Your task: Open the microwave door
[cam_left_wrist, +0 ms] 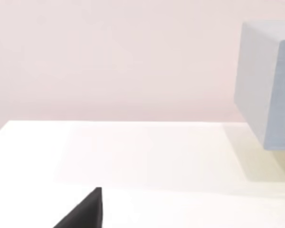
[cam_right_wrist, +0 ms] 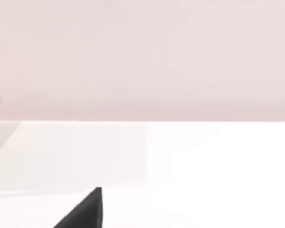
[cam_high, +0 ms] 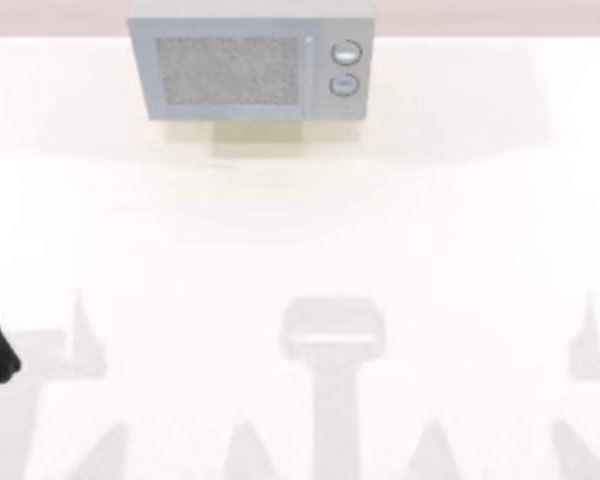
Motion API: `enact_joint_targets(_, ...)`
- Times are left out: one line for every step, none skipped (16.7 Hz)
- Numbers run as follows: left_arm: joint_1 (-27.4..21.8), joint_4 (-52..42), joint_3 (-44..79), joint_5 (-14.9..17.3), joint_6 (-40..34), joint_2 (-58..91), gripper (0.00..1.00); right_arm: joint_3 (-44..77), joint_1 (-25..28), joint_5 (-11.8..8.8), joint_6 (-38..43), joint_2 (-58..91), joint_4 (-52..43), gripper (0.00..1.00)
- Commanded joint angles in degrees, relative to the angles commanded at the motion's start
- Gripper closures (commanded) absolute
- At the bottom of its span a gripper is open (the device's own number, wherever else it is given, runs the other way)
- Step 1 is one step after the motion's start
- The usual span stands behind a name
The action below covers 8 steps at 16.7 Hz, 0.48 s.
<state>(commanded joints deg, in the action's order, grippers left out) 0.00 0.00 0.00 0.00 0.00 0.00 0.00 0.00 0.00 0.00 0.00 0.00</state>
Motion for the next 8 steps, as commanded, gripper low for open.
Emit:
enact_joint_targets(0.0, 0.0, 0.0, 0.0, 0.0, 0.0, 0.0, 0.0, 0.0, 0.0, 0.0, 0.0, 0.0, 0.0)
enact_joint_targets(0.0, 0.0, 0.0, 0.0, 0.0, 0.0, 0.0, 0.0, 0.0, 0.0, 0.0, 0.0, 0.0, 0.0)
enact_joint_targets(-0.3, -0.1, 0.5, -0.3, -0.1, 0.6, 0.0, 0.0, 0.0, 0.0, 0.0, 0.0, 0.0, 0.0)
enact_joint_targets(-0.9, -0.2, 1.6, -0.8, -0.3, 1.8, 0.0, 0.0, 0.0, 0.0, 0.0, 0.0, 0.0, 0.0)
enact_joint_targets(-1.8, -0.3, 3.2, -1.6, -0.6, 3.6, 0.0, 0.0, 0.0, 0.0, 0.0, 0.0, 0.0, 0.0)
enact_joint_targets(-3.0, -0.5, 5.3, -2.7, -1.1, 6.0, 0.0, 0.0, 0.0, 0.0, 0.0, 0.0, 0.0, 0.0)
enact_joint_targets(-4.4, -0.7, 7.8, -3.9, -1.6, 9.0, 0.0, 0.0, 0.0, 0.0, 0.0, 0.0, 0.0, 0.0)
enact_joint_targets(-6.0, -0.9, 10.7, -5.3, -2.3, 12.6, 0.0, 0.0, 0.0, 0.0, 0.0, 0.0, 0.0, 0.0)
